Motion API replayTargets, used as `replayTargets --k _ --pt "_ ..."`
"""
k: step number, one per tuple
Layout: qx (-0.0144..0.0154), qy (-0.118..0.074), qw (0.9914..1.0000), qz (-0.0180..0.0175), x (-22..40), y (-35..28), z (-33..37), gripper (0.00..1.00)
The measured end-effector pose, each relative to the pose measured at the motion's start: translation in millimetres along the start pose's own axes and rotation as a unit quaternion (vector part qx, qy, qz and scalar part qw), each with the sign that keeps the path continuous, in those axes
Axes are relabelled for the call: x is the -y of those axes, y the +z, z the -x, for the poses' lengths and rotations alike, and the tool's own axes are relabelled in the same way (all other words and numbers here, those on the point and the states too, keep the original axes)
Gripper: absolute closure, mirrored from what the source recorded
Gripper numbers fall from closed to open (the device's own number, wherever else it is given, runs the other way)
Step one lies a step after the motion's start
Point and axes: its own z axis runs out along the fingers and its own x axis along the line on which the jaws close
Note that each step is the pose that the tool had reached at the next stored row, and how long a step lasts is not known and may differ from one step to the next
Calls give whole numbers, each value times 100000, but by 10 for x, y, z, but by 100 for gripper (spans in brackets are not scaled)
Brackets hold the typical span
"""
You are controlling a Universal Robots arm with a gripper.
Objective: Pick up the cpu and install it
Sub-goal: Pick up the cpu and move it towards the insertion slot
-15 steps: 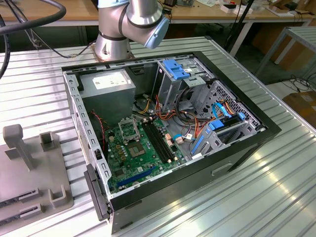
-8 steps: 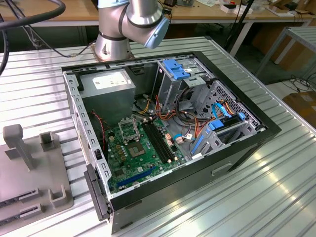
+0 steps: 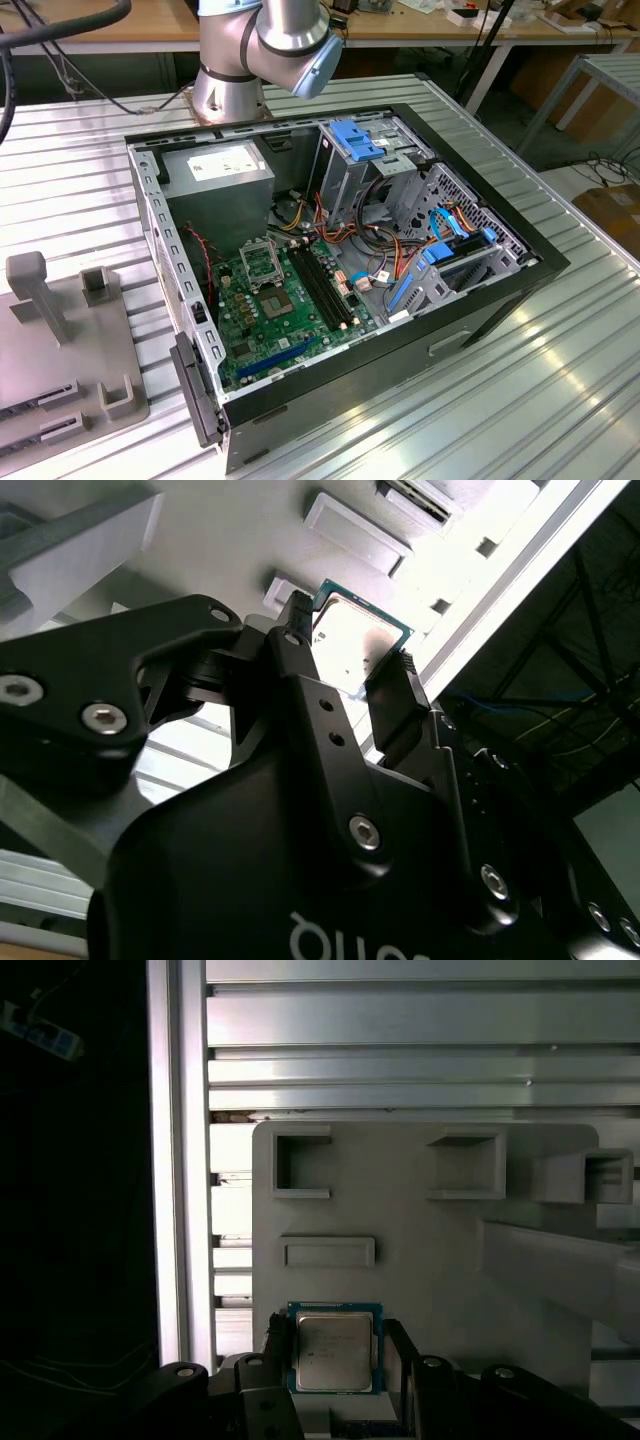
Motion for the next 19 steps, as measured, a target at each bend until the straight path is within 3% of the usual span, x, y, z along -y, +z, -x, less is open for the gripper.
replayTargets --k 19 --pt "-17 5 100000 128 0 -125 -2 53"
